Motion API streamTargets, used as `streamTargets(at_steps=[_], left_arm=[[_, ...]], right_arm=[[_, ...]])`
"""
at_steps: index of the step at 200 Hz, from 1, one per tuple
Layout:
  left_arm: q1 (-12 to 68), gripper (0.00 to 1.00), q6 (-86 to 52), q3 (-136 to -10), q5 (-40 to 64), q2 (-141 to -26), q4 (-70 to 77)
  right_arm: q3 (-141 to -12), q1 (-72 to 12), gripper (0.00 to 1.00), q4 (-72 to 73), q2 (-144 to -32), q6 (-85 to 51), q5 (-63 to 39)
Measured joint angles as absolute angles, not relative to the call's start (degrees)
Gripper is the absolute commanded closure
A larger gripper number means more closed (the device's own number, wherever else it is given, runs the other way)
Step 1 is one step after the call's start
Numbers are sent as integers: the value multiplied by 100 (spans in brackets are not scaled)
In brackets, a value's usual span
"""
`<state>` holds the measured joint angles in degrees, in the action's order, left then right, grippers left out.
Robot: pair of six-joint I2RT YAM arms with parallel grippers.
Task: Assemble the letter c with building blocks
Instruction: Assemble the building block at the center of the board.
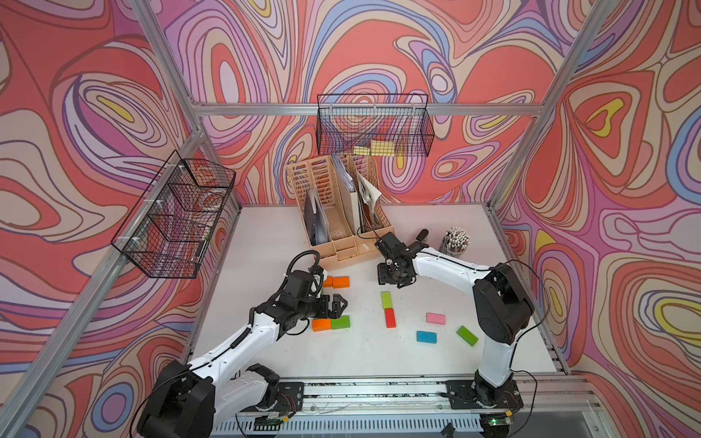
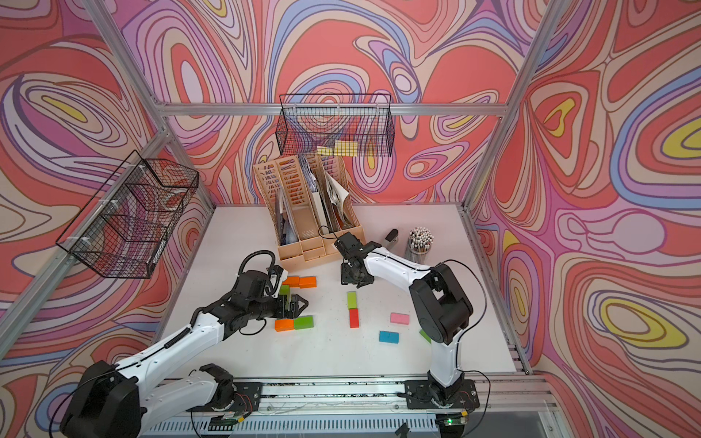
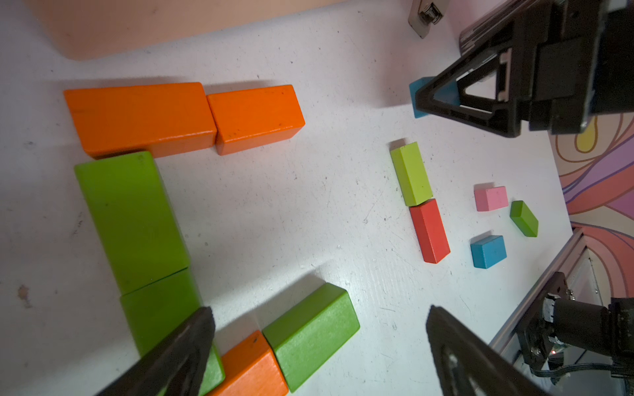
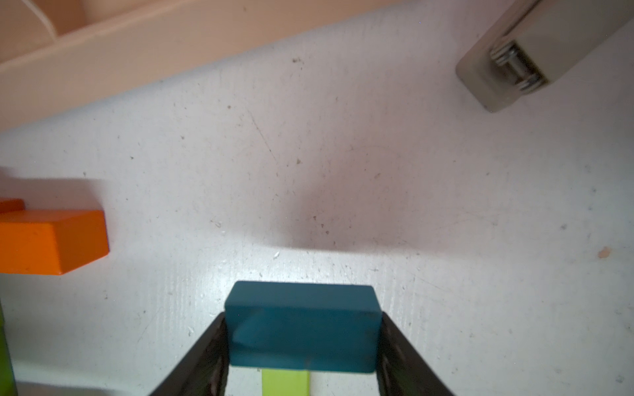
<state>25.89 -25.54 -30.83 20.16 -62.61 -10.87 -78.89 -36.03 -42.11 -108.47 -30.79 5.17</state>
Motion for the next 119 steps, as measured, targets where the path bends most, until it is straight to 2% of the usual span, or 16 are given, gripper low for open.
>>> streamTargets(at_steps=[119], left_arm=[[2589, 1, -2554, -3083, 2016, -6261, -1087]], right_arm=[[-7894, -3607, 37, -4246, -11111, -2963, 493]])
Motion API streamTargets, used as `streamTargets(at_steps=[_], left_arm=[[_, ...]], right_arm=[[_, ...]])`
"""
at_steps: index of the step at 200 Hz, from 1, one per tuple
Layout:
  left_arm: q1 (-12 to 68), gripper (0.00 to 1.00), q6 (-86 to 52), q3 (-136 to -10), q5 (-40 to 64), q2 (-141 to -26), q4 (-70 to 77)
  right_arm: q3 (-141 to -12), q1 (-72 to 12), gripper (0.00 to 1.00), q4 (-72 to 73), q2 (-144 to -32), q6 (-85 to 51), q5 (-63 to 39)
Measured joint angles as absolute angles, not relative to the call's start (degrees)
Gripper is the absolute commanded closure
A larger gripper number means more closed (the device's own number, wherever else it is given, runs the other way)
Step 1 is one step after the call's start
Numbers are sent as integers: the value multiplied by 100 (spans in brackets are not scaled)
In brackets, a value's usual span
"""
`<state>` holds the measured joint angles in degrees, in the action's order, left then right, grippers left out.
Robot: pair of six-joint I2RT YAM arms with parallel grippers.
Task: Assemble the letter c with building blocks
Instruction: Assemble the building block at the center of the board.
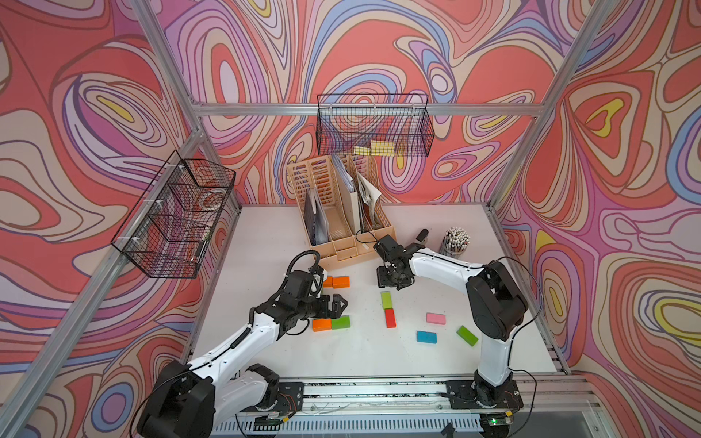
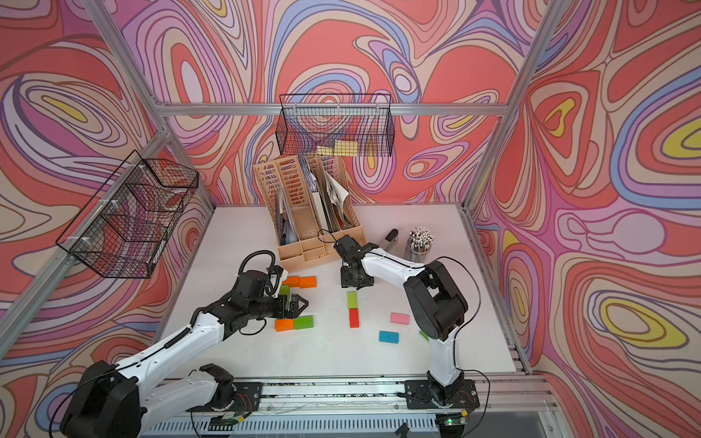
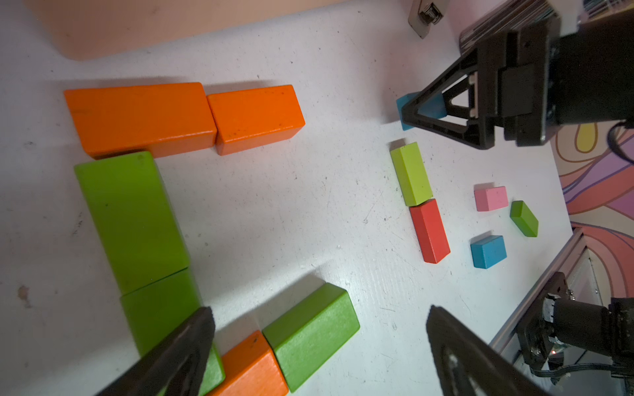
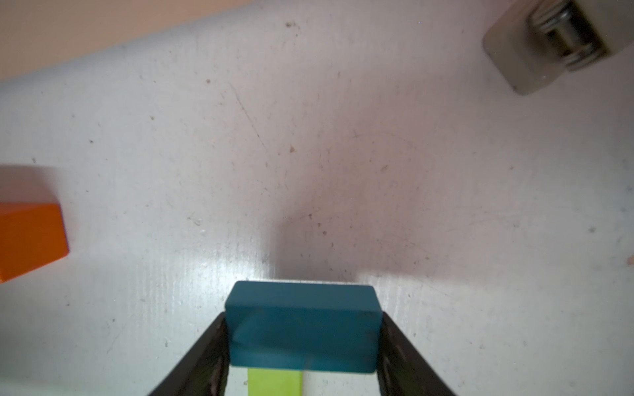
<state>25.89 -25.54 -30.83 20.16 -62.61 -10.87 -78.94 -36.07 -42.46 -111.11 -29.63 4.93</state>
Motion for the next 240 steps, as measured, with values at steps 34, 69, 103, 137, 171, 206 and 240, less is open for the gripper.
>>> streamTargets(at_steps=[34, 69, 103, 137, 171, 206, 240], left_arm=[[2589, 1, -2554, -3083, 2016, -6261, -1087], [2589, 1, -2552, -3083, 2016, -6261, -1087], [2589, 1, -2552, -3083, 2016, -6261, -1087], [2589, 0, -2554, -3083, 2016, -6261, -1087], [2589, 1, -2552, -3083, 2016, -6261, -1087], [2589, 1, -2554, -3083, 2016, -6261, -1087], [2589, 1, -2552, -3083, 2016, -6261, -1087]], right_arm=[[-7896, -3607, 36, -4250, -11205, -2912, 491], [-7902, -3607, 36, -4246, -11209, -2856, 486], [-7929, -3607, 36, -4241, -11212, -2834, 464], [-7931, -3607, 36, -4241, -11242, -2818, 443], [-7953, -3607, 35, -4246, -11308, -2814, 419], [-7957, -3607, 33, -4261, -11310, -2812, 414], [-7957, -3607, 33, -4289, -11312, -2812, 412]])
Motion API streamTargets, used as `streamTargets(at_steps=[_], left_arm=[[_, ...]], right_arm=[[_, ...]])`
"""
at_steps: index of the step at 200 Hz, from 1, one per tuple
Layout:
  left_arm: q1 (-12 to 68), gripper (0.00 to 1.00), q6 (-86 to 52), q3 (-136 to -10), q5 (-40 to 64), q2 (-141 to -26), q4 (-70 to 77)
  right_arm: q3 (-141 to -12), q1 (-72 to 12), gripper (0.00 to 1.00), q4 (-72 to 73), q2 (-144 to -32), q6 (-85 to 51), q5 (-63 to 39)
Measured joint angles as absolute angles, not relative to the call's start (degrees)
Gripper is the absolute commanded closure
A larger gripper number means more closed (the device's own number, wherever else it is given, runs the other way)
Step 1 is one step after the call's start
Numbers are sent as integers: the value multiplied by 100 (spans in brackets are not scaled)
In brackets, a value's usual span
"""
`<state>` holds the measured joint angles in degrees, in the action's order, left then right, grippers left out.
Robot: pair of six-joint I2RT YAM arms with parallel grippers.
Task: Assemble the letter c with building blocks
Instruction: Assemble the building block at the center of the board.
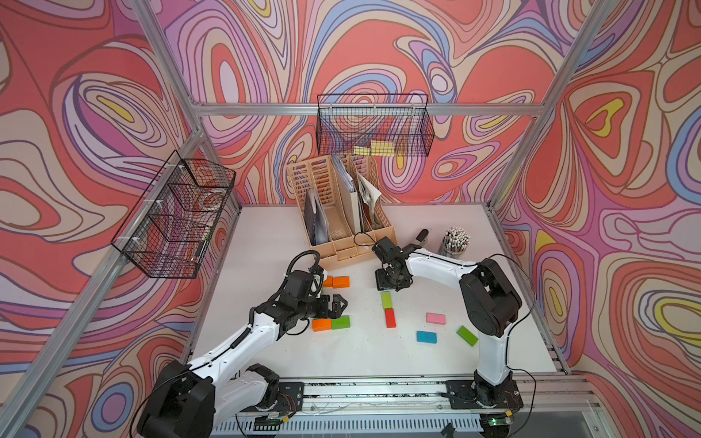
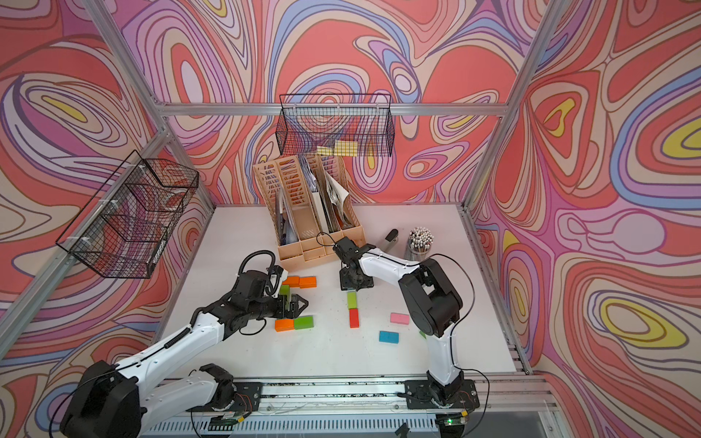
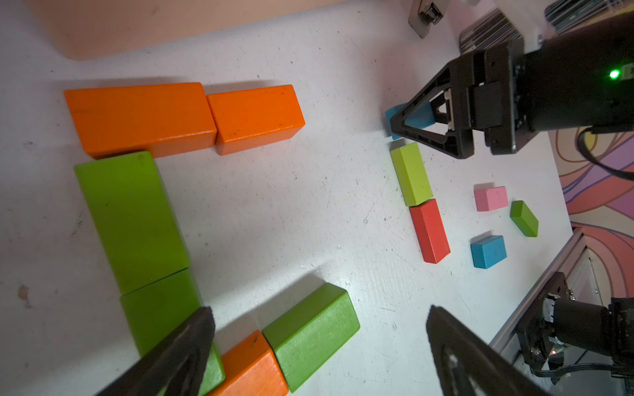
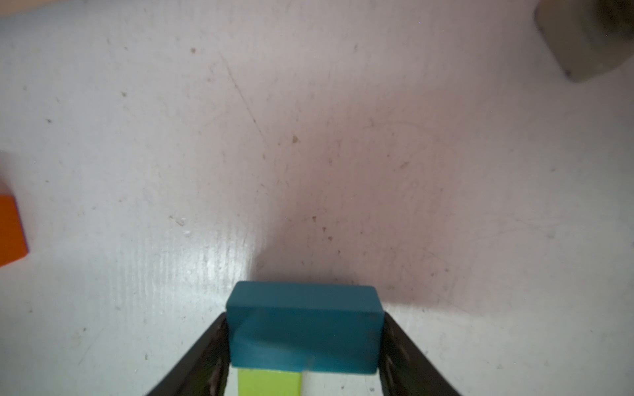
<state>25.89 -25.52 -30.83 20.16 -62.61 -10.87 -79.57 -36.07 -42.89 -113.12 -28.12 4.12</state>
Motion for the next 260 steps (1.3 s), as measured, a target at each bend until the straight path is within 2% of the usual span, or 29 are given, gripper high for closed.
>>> streamTargets(at_steps=[95, 239, 251, 260], left_arm=[[2589, 1, -2552, -3083, 2016, -6261, -1087], [2589, 1, -2552, -3083, 2014, -6261, -1087], [2589, 1, -2552, -3083, 2014, -6261, -1087], [2589, 0, -2552, -3083, 2014, -6261, -1087]], right_arm=[[-7959, -3607, 28, -4292, -11338, -2814, 403], [-7972, -3607, 33, -4292, -11338, -2856, 379], [-7972, -3607, 32, -4292, -11338, -2867, 377], [-7972, -3607, 27, -4292, -11338, -2875, 375]])
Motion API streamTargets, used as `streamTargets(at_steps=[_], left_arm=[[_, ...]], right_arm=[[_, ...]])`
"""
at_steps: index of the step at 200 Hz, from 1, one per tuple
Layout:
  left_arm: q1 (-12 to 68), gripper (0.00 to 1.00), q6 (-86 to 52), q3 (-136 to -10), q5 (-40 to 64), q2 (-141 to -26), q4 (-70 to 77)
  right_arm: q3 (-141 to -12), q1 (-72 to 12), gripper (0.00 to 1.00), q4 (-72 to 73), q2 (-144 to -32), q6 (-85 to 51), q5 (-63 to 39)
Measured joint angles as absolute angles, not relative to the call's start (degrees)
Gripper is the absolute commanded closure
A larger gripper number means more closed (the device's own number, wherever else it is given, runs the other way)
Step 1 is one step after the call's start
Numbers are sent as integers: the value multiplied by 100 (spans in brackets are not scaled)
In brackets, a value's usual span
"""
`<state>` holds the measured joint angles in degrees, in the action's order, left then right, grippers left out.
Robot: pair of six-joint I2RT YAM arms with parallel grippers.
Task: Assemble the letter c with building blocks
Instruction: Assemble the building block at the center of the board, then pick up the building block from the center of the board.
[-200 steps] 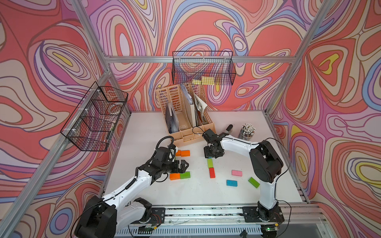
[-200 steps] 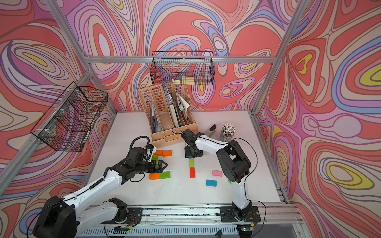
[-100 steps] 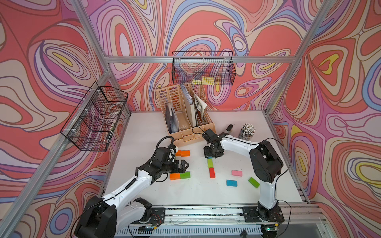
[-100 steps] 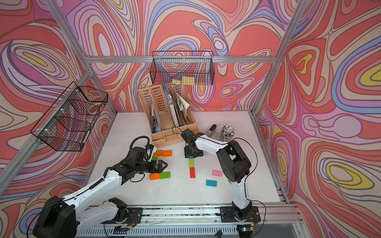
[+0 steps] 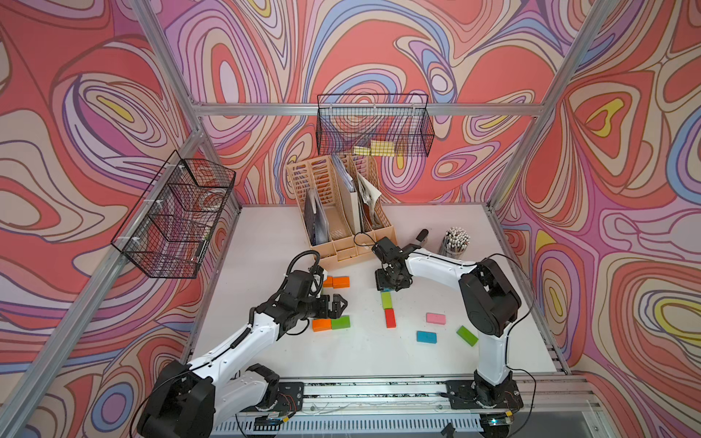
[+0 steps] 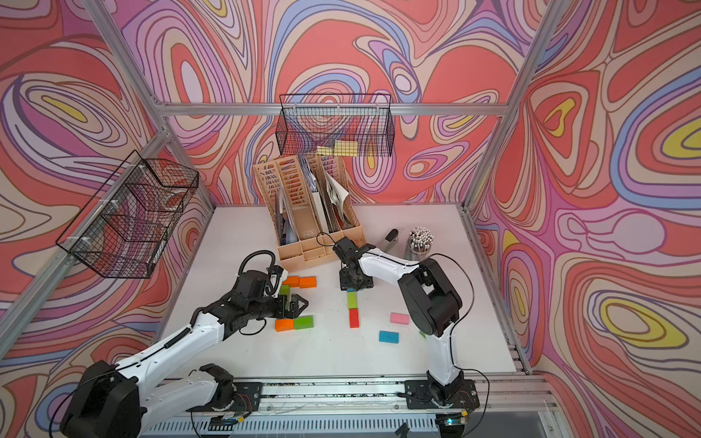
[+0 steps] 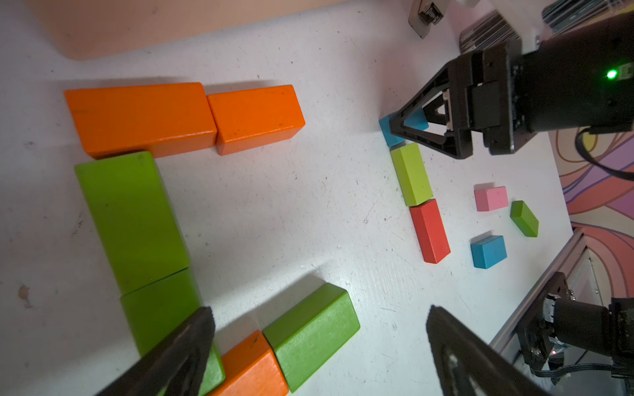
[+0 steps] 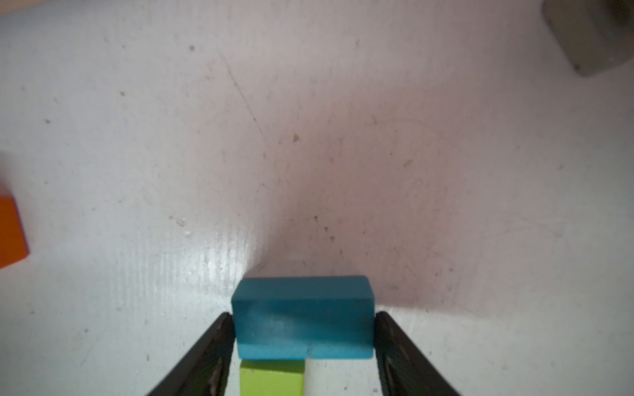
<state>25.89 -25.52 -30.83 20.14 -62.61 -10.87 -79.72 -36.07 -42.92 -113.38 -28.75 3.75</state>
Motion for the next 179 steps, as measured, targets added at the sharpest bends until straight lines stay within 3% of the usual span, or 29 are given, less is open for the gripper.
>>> streamTargets(at_steps=[43, 109, 179], left_arm=[[2589, 1, -2552, -3083, 2012, -6261, -1090], [2589, 1, -2552, -3083, 2010, -6261, -1090], [2589, 1, -2550, -3083, 2010, -6228, -1090]], right_arm=[[-7972, -3607, 15, -4287, -11327, -2928, 377], [-7902, -3607, 14, -4475, -10335, -3527, 410], [-6799, -3813, 11, -4748, -9056, -4493, 290]])
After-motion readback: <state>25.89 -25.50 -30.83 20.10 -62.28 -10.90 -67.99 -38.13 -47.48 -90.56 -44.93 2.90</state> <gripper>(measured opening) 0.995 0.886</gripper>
